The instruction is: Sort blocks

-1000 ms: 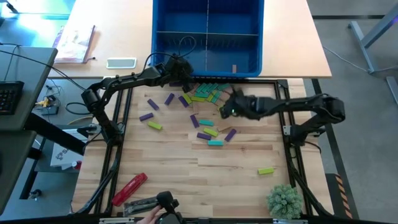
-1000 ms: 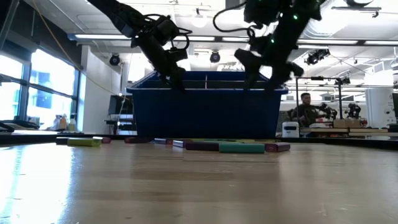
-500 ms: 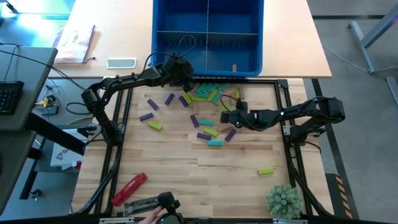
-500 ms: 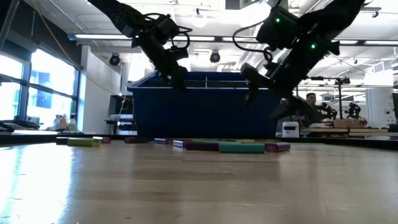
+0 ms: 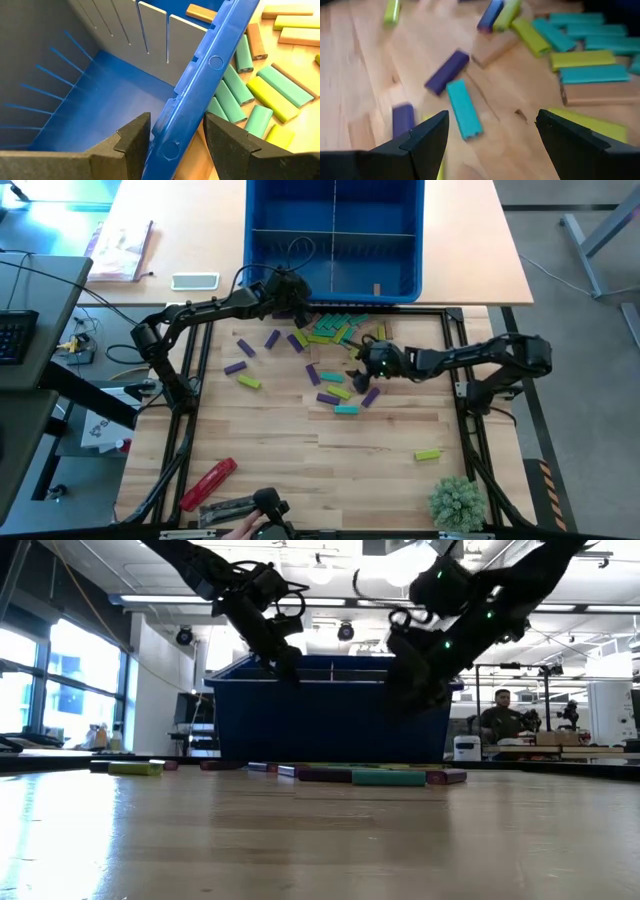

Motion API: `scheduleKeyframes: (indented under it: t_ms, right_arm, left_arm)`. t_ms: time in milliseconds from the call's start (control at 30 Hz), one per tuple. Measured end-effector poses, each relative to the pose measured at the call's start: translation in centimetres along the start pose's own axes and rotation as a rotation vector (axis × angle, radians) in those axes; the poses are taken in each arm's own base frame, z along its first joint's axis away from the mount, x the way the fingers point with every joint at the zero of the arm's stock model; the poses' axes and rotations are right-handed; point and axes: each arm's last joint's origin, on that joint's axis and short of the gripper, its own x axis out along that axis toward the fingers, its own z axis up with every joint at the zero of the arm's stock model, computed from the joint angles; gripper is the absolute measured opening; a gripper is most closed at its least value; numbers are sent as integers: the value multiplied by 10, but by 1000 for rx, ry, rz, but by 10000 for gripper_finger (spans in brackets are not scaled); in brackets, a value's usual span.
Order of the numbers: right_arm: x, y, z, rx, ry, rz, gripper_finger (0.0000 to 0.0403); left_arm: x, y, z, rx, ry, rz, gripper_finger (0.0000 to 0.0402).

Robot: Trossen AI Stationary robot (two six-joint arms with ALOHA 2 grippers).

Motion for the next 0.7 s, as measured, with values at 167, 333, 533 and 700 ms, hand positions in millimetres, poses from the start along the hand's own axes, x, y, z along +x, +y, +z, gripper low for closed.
scheduleKeyframes:
  t_ms: [167,333,533,700]
  right_arm:
    - [19,-4,-7,-240,122,101,286]
    - [33,0,-8,-364,260,216,286]
    - [39,-13,-8,-446,489,266,286]
    - [49,-20,-15,-523,513,285,282]
  left_arm:
    - [0,0,0,0,1,0,164]
    - [0,1,1,-2,-8,3,164]
    - [0,1,2,-5,-21,9,164]
    - [0,2,3,25,-30,16,164]
